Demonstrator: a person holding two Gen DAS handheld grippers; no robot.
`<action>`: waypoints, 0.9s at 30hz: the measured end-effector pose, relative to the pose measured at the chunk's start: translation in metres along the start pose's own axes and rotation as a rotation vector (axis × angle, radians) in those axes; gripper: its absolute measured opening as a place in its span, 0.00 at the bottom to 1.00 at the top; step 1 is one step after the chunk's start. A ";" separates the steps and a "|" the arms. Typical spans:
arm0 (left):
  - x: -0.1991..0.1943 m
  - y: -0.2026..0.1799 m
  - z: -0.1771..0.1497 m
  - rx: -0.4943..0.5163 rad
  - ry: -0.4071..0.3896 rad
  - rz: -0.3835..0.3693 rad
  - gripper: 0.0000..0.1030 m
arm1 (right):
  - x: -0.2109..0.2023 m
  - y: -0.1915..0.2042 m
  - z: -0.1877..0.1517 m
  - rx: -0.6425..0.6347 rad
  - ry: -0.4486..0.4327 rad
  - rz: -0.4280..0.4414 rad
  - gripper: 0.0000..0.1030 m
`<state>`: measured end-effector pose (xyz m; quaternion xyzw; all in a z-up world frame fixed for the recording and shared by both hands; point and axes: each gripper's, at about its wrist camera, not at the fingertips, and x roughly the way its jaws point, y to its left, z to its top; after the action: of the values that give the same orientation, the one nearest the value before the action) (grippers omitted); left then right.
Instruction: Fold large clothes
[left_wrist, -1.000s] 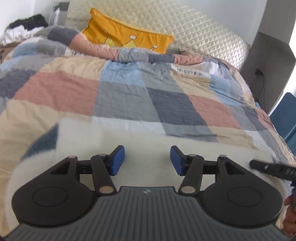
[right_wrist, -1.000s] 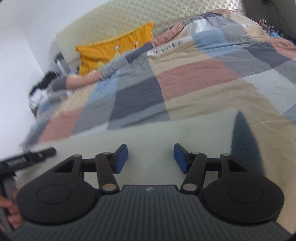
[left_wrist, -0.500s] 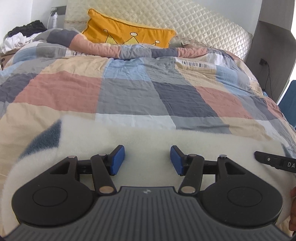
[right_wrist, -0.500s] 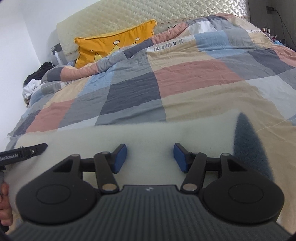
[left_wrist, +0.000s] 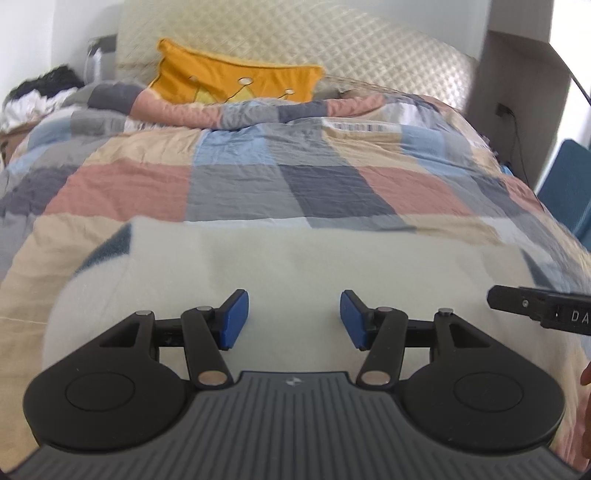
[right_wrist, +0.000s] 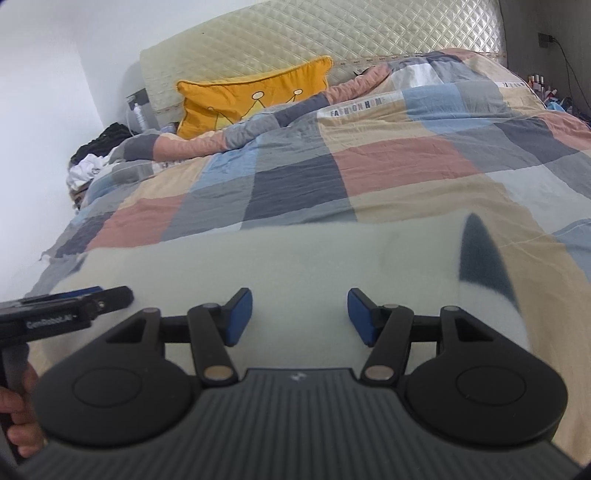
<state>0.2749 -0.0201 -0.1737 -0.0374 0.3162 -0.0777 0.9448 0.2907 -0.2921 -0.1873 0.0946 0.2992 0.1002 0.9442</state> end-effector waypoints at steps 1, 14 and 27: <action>-0.004 -0.004 -0.002 0.017 -0.004 0.000 0.59 | -0.004 0.003 -0.002 -0.006 0.006 0.001 0.58; 0.024 -0.003 -0.009 0.013 0.099 0.026 0.63 | 0.021 0.017 -0.020 -0.060 0.121 -0.024 0.71; 0.030 -0.002 -0.007 -0.017 0.072 0.040 0.68 | 0.035 0.015 -0.021 -0.064 0.105 -0.019 0.78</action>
<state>0.2940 -0.0273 -0.1962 -0.0365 0.3513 -0.0571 0.9338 0.3044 -0.2662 -0.2193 0.0561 0.3456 0.1057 0.9307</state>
